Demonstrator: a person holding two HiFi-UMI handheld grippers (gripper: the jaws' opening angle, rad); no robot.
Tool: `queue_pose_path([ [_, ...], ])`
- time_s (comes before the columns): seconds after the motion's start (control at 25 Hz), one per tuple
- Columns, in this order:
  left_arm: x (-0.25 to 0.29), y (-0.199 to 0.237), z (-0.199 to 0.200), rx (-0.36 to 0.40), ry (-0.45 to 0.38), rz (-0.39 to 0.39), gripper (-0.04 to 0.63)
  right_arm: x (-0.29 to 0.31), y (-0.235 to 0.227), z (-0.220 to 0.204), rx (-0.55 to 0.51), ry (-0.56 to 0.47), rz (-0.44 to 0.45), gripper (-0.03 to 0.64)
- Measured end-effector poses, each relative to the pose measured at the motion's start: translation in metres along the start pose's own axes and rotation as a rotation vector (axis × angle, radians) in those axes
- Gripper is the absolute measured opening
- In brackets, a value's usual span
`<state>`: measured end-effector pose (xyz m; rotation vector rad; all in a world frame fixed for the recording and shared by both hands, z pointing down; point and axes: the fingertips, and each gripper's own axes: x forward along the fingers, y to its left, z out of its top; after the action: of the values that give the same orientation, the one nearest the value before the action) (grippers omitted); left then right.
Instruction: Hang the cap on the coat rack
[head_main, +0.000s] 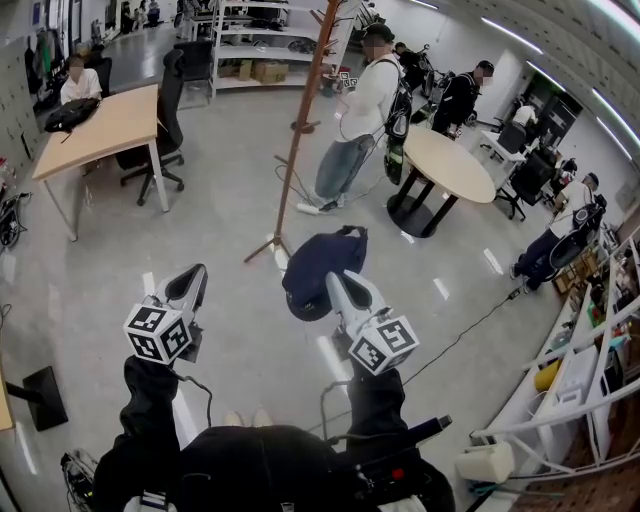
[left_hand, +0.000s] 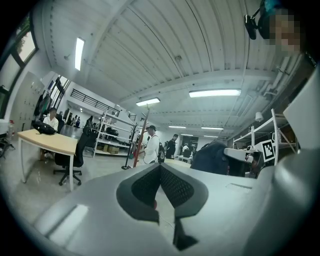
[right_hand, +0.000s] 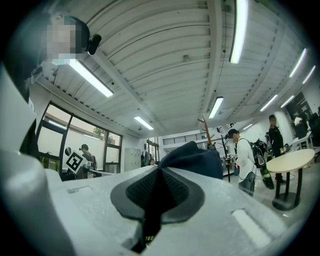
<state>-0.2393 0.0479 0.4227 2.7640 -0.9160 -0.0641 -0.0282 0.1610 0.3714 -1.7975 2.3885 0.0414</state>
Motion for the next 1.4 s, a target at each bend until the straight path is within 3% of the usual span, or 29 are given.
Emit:
queue_pose_path([
  [0.32, 0.015, -0.024, -0.012, 0.014, 0.021, 0.010, 0.003, -0.017, -0.022, -0.004, 0.001, -0.011, 0.034, 0.014],
  [0.76, 0.051, -0.025, -0.022, 0.005, 0.031, -0.004, 0.003, -0.010, -0.047, -0.011, -0.019, 0.000, 0.042, 0.014],
  [1.4, 0.176, 0.037, -0.001, -0.003, 0.013, -0.063, 0.003, 0.093, -0.126, -0.014, -0.056, 0.018, 0.015, 0.014],
])
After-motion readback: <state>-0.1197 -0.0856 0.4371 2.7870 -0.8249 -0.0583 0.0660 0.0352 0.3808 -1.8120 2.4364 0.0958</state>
